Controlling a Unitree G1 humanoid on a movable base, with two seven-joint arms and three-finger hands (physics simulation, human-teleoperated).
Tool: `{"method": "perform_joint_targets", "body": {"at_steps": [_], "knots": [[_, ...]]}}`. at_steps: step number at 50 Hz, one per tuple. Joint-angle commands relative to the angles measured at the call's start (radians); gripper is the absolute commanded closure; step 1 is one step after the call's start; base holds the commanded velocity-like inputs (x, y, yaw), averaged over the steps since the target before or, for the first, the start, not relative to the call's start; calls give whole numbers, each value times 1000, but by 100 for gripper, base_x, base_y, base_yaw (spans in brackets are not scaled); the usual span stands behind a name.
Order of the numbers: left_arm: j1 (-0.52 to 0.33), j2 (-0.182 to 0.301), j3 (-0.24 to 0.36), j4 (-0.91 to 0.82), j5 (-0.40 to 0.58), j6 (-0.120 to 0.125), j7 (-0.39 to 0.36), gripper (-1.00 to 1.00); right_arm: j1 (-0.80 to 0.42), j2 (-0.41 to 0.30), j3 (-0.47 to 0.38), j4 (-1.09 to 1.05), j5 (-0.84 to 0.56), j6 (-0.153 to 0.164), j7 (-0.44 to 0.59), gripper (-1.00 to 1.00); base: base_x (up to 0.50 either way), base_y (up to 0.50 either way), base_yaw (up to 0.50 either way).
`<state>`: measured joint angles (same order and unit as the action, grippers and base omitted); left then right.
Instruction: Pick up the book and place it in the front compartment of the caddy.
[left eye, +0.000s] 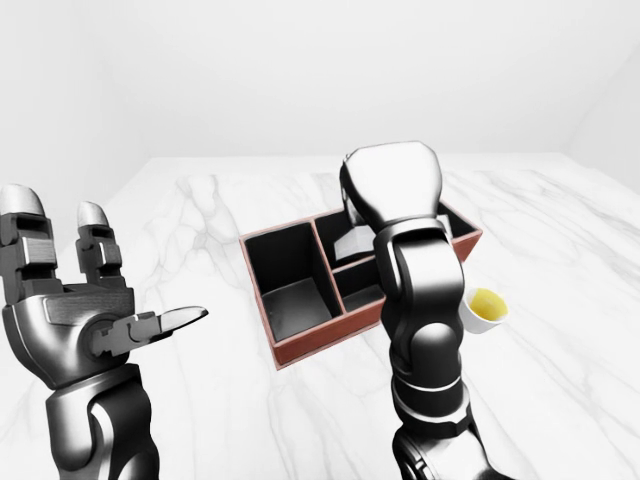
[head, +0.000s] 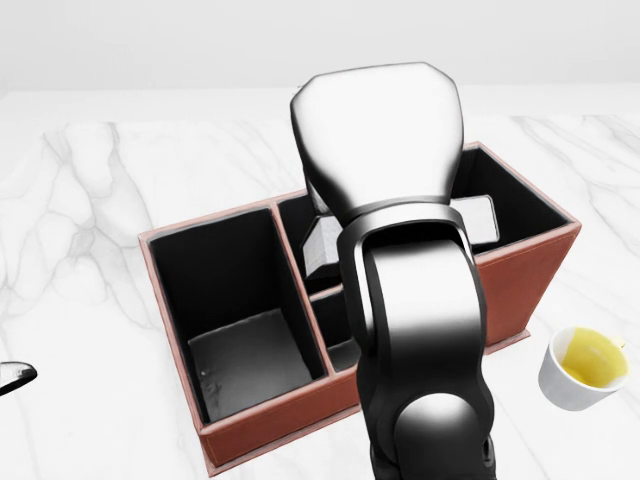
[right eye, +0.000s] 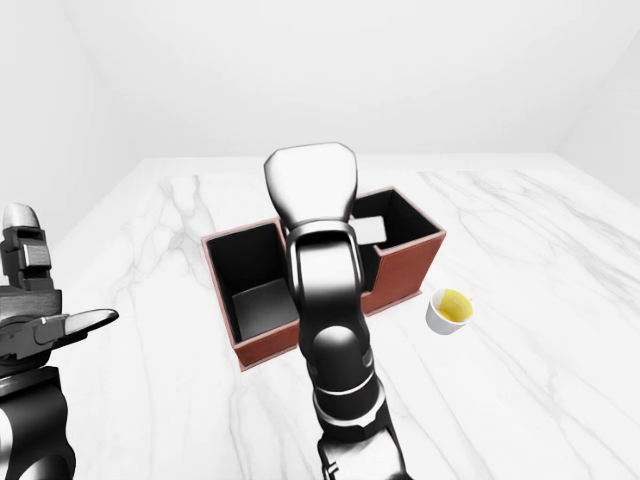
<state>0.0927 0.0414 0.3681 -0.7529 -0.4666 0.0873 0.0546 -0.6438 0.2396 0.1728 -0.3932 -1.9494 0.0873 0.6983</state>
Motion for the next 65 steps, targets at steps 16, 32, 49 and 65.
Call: {"method": "perform_joint_targets", "body": {"at_steps": [16,32,49,65], "knots": [[-3,-3,-7,27,12,0,4,-100,-27,3,2,109,39,0,0,100,0,0,0],[4,-6,-10,24,14,0,-1,-100,-68,-49,-15,188,61,0,0,100,0,0,0],[2,-7,-11,21,17,0,1,-100,-75,-76,-30,247,94,0,0,100,0,0,0],[2,-7,-16,27,21,0,1,-100,-126,-104,-39,324,141,0,0,100,0,0,0]]}}
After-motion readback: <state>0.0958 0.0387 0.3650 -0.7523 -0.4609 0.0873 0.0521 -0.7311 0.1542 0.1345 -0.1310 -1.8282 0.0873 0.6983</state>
